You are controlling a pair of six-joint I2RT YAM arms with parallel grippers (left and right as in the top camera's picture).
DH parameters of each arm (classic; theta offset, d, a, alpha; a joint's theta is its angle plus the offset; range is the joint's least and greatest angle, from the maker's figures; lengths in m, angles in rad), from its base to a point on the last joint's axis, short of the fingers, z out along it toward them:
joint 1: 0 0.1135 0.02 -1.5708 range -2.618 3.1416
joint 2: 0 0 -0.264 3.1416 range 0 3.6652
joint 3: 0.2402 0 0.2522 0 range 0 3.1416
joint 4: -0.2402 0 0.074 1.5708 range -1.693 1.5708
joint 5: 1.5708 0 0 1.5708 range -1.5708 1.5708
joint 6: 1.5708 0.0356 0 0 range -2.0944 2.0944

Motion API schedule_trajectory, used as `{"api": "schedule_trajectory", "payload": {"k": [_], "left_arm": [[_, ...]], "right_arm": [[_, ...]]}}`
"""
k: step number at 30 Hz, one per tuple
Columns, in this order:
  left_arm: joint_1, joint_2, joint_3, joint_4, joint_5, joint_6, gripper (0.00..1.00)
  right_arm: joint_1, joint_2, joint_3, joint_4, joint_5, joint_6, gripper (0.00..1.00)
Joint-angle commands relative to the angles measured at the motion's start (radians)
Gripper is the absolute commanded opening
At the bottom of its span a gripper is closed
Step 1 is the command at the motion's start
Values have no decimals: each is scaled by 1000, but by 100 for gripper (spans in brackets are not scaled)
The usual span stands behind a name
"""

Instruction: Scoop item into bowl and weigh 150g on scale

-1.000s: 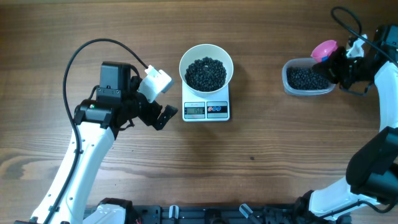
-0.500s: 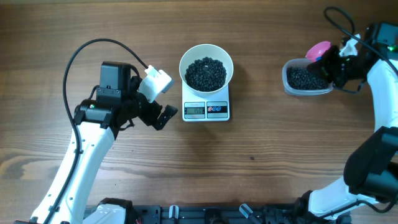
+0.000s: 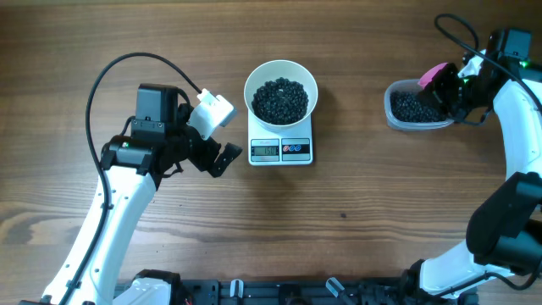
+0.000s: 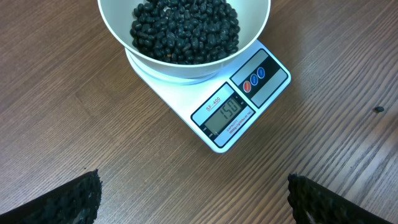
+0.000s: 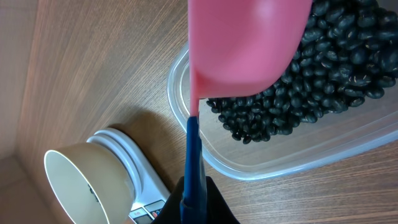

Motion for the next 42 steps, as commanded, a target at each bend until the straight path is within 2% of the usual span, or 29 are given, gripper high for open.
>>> {"api": "schedule_trajectory", "payload": {"k": [1, 10, 42], "left_arm": [[5, -3, -6, 3, 5, -3, 100], [5, -3, -6, 3, 5, -3, 100], [5, -3, -6, 3, 5, -3, 100]], "right_arm": [[0, -21, -10, 3, 16, 9, 4], [0, -21, -10, -41, 0, 9, 4], [0, -22, -10, -26, -6, 6, 4]]}}
